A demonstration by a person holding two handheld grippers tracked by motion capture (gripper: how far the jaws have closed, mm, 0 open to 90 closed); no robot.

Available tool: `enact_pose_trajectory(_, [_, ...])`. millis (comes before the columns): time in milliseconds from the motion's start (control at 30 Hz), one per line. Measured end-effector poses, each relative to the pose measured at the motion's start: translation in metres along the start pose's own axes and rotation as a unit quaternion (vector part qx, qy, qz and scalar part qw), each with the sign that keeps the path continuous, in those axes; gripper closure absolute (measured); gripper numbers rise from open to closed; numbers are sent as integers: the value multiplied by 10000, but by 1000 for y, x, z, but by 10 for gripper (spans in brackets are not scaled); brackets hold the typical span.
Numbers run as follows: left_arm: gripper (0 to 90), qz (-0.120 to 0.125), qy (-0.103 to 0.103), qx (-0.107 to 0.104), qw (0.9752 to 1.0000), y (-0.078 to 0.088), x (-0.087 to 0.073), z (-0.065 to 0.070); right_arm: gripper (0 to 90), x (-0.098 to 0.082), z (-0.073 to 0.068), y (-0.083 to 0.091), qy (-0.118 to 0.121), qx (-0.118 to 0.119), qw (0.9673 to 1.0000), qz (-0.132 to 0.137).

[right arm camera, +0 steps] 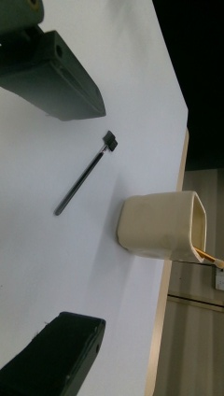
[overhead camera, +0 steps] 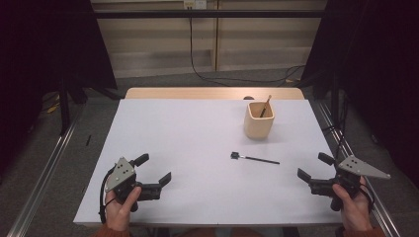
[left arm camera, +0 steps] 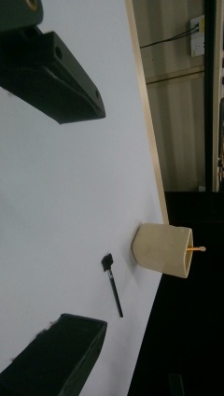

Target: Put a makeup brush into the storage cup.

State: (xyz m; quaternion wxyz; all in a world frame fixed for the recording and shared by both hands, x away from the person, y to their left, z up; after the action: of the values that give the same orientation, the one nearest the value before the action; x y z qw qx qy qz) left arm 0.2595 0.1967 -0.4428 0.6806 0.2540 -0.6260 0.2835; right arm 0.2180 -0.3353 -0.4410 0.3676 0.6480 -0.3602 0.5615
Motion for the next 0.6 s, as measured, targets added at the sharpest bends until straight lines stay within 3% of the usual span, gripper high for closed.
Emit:
enact_pose_trajectory(367, [15, -23, -45, -41, 10000, -1, -1, 0, 11, 0, -2, -3, -118, 164, 9998, 18])
enact_pose_trajectory(600, [15, -31, -53, -22, 10000, -1, -1, 0, 25, 1, -5, -1, -140, 422, 9990, -5])
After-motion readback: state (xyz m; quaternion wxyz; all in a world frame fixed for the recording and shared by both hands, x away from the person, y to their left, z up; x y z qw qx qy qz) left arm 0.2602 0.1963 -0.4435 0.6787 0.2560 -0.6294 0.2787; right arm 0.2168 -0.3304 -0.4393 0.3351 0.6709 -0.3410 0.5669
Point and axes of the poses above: each handheld gripper's, and its own axes: y roughly backward along the jaws, x roughly out of its top, z roughly to its right, the point moved 2 cm from there along -y, roughly forward along the jaws, and after that the axes turned 14 degrees about z, right-handed, at the moved point
